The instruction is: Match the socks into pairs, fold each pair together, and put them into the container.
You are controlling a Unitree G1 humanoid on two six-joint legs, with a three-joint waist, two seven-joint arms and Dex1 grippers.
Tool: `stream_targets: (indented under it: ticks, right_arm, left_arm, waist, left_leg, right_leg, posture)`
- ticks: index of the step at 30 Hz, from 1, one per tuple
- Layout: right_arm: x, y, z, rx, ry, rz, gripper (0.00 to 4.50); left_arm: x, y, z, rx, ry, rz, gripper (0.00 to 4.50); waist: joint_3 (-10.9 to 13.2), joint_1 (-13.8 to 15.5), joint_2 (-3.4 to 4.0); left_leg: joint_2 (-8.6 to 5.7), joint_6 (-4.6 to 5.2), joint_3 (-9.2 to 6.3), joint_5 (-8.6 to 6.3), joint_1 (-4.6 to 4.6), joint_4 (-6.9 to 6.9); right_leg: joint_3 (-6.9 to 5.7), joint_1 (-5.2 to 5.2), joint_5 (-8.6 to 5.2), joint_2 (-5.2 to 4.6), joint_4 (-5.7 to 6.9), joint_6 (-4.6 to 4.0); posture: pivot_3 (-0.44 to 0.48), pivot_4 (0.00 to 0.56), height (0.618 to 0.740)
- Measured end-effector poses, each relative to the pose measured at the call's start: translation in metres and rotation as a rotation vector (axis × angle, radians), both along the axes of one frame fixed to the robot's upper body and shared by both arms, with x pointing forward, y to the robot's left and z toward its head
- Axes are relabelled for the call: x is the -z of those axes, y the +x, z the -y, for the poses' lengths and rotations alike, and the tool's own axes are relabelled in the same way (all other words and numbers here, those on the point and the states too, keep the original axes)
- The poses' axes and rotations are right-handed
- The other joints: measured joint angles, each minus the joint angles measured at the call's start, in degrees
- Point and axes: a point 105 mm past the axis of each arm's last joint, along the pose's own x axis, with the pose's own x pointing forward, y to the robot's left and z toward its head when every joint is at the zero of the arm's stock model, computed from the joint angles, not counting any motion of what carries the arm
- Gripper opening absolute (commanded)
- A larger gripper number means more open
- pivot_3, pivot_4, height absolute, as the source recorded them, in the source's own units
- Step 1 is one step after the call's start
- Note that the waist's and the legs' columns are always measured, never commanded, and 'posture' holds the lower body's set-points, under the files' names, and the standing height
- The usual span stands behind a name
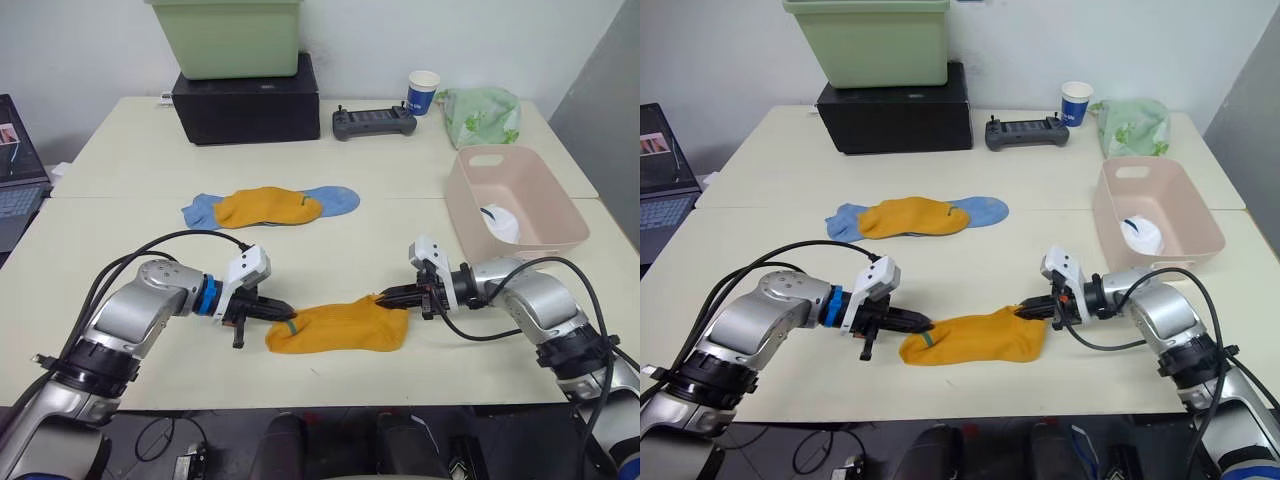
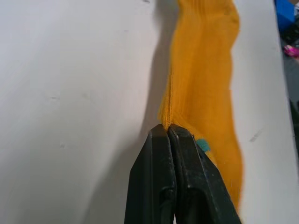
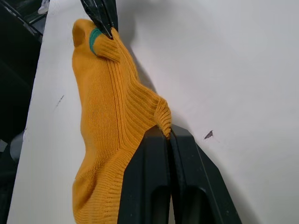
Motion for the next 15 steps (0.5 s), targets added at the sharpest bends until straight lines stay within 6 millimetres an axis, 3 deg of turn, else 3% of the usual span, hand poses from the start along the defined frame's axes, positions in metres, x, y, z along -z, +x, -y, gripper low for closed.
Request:
stream_targets:
  ticks: [4,6,8,13,15]
  right_arm:
    - [0.003,0.003,0.002,0.013,-0.014,0.009,0.04]
    - [0.002,0.004,0.001,0.017,-0.009,0.021,0.52]
    - [-0.002,0.007,0.001,0.036,0.007,0.041,1.04]
    - [-0.014,0.012,0.012,0.111,0.048,0.088,2.89]
    - [-0.023,0.004,0.013,0.115,0.095,0.092,2.91]
  left_arm:
    - [0.004,0.004,0.000,-0.007,0.013,0.010,0.00]
    - [0.008,0.006,0.000,-0.012,0.013,0.011,0.19]
    - [0.008,0.006,0.000,-0.014,0.012,0.009,0.59]
    - [0.001,0.014,-0.005,-0.080,-0.011,0.050,2.25]
    - [-0.011,0.024,-0.017,-0.166,-0.042,0.127,2.85]
  waist:
    - [0.0,0.0,0.00]
    - [0.0,0.0,0.00]
    - [0.0,0.0,0.00]
    - [0.0,0.0,0.00]
    - [0.0,0.0,0.00]
  left_leg:
    - [0.01,0.00,-0.02,0.00,0.00,-0.02]
    - [0.02,0.00,-0.04,0.00,0.00,-0.01]
    - [0.02,0.00,-0.04,0.00,0.00,-0.01]
    - [0.05,0.00,-0.10,0.00,-0.03,-0.01]
    - [0.08,0.00,-0.14,0.00,-0.06,-0.02]
  right_leg:
    - [0.00,-0.02,0.00,-0.01,0.01,0.00]
    - [0.00,-0.02,0.00,0.00,0.04,0.00]
    - [0.01,-0.02,0.00,0.00,0.06,-0.01]
    - [0.01,-0.02,0.00,-0.03,0.05,0.00]
    - [0.02,-0.03,0.00,-0.06,0.05,0.00]
  posture:
    - [0.000,0.150,0.740]
    - [0.000,0.150,0.740]
    - [0.000,0.150,0.740]
    - [0.000,0.150,0.740]
    - [0.000,0.150,0.740]
